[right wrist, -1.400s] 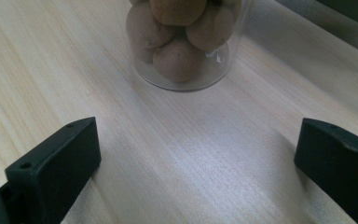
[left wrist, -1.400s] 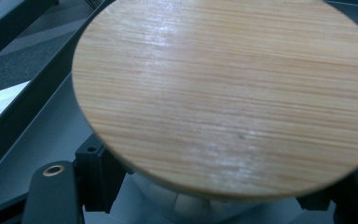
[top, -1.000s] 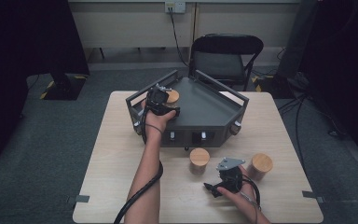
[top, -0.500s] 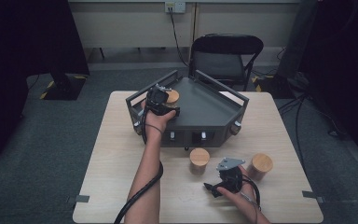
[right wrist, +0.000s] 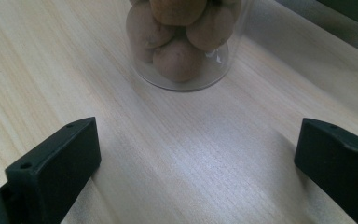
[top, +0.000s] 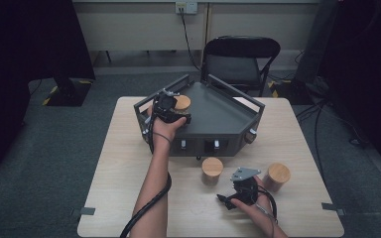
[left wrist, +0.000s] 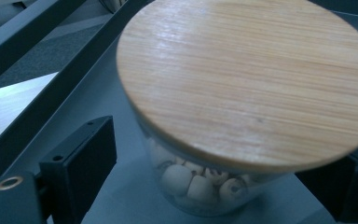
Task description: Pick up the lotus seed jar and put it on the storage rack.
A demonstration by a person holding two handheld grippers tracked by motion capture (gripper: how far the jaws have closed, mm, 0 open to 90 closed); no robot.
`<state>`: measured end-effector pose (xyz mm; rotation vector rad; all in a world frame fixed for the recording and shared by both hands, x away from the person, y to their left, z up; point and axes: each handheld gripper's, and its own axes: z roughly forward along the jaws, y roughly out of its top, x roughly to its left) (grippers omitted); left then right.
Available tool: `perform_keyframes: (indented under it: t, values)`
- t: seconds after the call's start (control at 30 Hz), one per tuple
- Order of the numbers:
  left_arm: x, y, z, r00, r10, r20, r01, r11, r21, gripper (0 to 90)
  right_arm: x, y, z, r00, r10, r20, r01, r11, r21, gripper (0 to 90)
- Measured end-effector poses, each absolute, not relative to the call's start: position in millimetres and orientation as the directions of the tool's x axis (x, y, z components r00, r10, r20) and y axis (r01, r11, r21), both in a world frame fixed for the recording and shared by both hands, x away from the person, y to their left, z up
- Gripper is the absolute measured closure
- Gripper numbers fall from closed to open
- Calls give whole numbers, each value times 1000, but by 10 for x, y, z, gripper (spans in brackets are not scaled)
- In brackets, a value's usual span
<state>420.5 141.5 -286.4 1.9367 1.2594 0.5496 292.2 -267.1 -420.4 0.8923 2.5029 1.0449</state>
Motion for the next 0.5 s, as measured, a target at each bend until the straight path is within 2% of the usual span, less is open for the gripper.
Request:
perform_keyframes:
  t: [0.5]
  values:
    - [4100,1484,-2860,425,904,-51,576,-226,786,53,2915,-2668,-4205,-766,643,-24,435,545,717,0]
